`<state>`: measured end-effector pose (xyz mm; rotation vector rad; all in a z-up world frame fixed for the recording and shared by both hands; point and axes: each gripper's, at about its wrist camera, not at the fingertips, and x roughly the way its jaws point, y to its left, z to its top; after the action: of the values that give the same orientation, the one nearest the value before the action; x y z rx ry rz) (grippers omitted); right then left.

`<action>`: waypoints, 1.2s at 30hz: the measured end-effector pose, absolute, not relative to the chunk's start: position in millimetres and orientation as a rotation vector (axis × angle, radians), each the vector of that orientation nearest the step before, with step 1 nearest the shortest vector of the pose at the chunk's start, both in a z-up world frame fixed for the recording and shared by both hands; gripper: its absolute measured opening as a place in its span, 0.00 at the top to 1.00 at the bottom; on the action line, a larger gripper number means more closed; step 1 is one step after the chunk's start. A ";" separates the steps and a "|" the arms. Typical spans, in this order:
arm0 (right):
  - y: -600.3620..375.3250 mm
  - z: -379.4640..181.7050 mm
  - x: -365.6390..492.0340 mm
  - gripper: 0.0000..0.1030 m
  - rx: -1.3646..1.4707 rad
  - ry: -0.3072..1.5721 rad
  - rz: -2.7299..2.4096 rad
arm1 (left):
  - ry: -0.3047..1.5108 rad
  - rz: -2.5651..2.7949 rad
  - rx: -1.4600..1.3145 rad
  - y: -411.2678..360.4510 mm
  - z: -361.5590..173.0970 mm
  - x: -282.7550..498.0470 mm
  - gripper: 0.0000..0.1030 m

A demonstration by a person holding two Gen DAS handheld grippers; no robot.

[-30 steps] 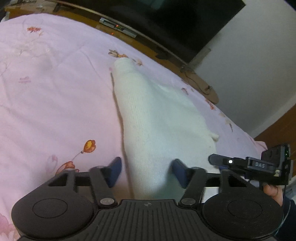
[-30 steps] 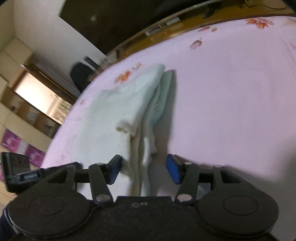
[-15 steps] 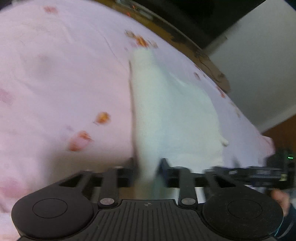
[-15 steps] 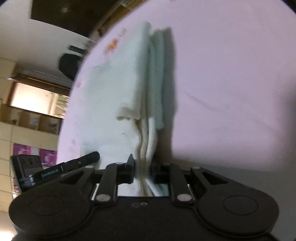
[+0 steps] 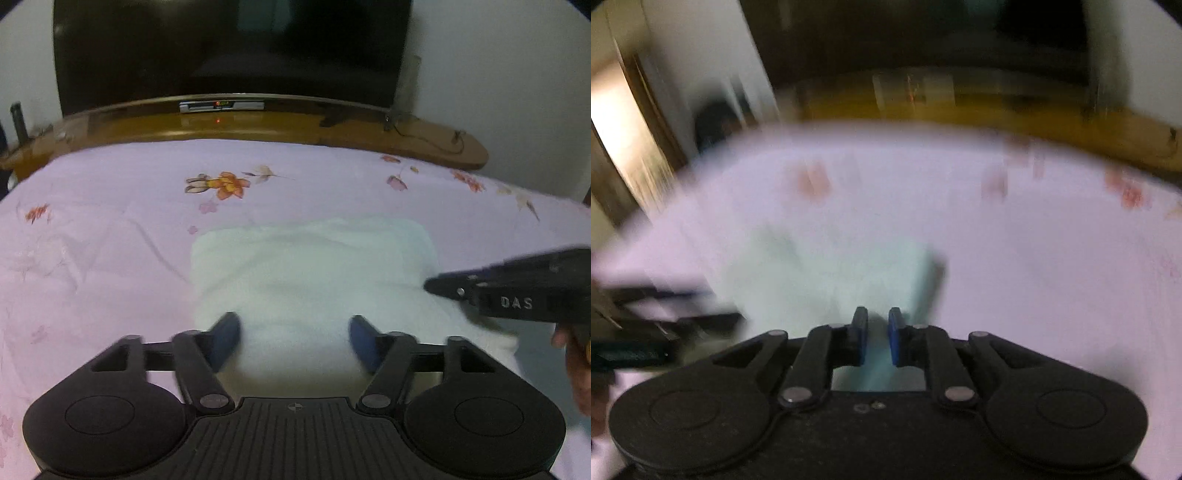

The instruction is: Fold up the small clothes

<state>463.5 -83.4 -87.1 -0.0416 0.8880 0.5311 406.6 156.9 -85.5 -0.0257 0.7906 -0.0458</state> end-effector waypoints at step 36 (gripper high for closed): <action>-184.8 73.3 35.9 0.32 0.074 0.578 0.255 | 0.423 -0.035 -0.008 77.4 81.7 5.0 0.00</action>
<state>35.9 -184.8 73.3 0.0738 0.5782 0.2552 5.0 77.4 81.7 -0.0083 0.4232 -0.0354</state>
